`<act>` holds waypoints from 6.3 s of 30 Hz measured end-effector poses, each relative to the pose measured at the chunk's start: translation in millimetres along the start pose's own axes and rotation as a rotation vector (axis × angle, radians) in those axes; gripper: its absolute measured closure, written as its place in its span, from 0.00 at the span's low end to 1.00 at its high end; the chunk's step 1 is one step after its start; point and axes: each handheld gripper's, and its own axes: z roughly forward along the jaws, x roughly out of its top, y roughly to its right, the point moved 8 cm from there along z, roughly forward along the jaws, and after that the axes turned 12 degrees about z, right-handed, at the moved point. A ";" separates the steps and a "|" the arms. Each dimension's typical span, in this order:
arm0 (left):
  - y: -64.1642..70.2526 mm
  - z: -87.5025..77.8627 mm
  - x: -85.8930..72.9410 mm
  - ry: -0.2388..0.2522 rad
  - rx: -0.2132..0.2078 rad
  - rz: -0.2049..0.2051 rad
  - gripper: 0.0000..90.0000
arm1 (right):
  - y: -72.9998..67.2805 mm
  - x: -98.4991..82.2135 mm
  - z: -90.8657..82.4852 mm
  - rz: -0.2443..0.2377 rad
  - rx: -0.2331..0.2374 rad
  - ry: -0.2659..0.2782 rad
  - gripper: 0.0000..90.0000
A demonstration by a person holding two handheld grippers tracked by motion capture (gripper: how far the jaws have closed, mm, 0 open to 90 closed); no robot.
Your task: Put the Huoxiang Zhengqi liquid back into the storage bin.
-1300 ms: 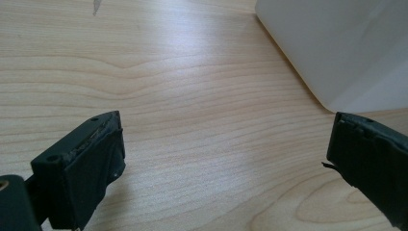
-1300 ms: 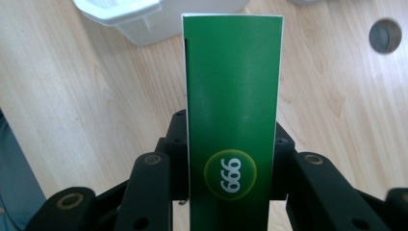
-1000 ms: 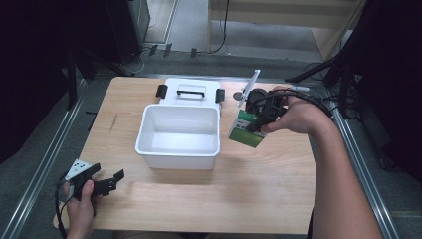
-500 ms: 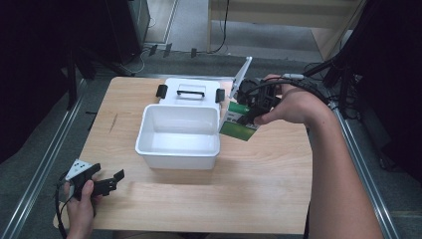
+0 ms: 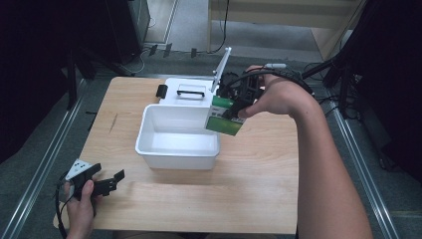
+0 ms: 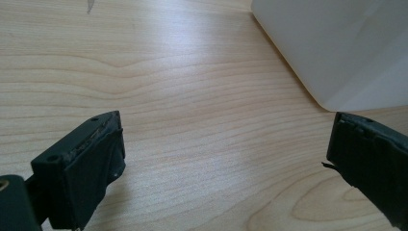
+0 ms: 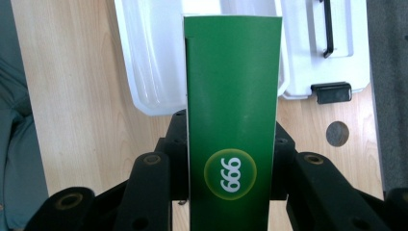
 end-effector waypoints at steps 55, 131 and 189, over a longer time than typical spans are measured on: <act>0.8 0.6 -0.3 -0.007 -0.006 0.004 0.01 | -19.2 32.6 101.9 -0.098 0.060 -0.083 0.72; 2.1 0.9 -0.5 -0.012 -0.008 0.017 0.01 | -5.9 11.0 87.6 0.075 0.013 -0.005 0.38; 2.8 0.9 -0.9 -0.016 -0.010 0.020 0.01 | 41.6 -137.6 84.2 0.788 -0.287 0.511 0.00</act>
